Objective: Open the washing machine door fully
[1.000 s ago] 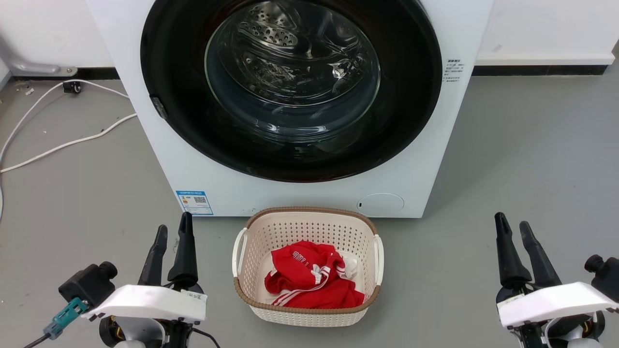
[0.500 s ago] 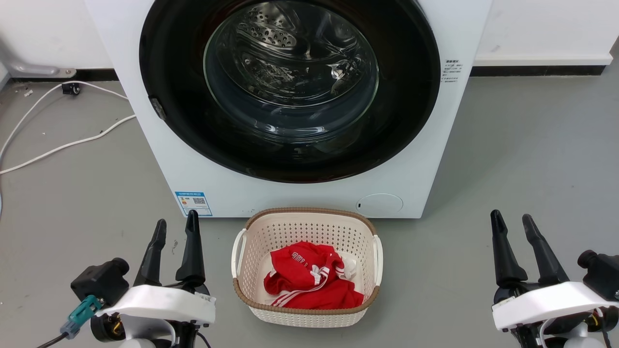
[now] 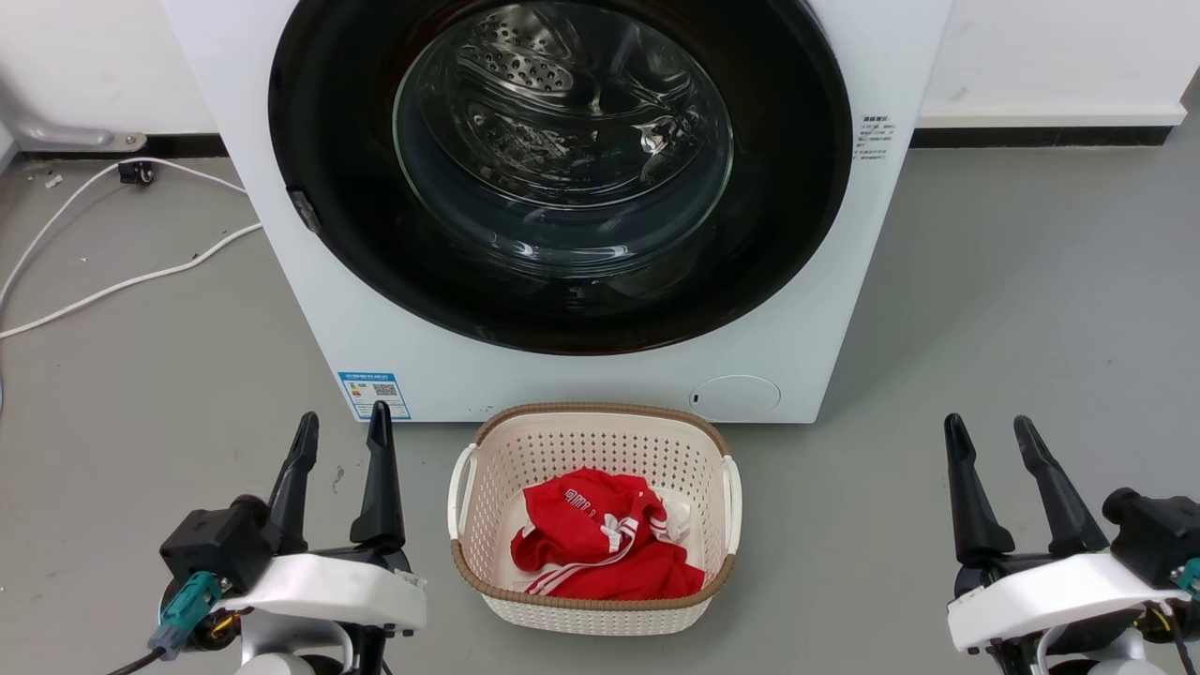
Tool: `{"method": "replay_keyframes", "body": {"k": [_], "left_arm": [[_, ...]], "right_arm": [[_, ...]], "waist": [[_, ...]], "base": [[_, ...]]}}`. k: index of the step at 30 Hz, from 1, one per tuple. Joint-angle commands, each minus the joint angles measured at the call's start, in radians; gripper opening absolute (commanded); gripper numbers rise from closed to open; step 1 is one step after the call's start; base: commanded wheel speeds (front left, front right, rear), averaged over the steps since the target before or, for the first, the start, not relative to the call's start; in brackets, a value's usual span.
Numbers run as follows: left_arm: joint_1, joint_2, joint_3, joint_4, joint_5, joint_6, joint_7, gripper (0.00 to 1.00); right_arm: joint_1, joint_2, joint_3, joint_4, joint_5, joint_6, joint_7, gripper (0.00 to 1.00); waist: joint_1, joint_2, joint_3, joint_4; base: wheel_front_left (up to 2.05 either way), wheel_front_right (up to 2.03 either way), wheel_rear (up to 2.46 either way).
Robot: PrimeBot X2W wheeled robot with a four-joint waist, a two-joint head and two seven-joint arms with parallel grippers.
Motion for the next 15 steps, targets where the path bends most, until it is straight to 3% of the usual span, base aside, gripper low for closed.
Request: {"method": "replay_keyframes", "body": {"k": [1,15], "left_arm": [[0.008,0.008,-0.005,-0.011,0.034,0.009,-0.012,1.0],[0.019,0.011,-0.024,-0.007,0.15,0.032,-0.04,1.0]], "right_arm": [[0.005,0.001,0.002,-0.01,-0.036,0.0,-0.01,1.0],[0.012,0.002,0.011,-0.009,-0.131,0.0,-0.012,1.0]], "waist": [[0.0,0.0,0.0,0.0],[0.0,0.0,0.0,0.001]], "base": [[0.0,0.0,0.0],[0.0,0.0,0.0]]}}
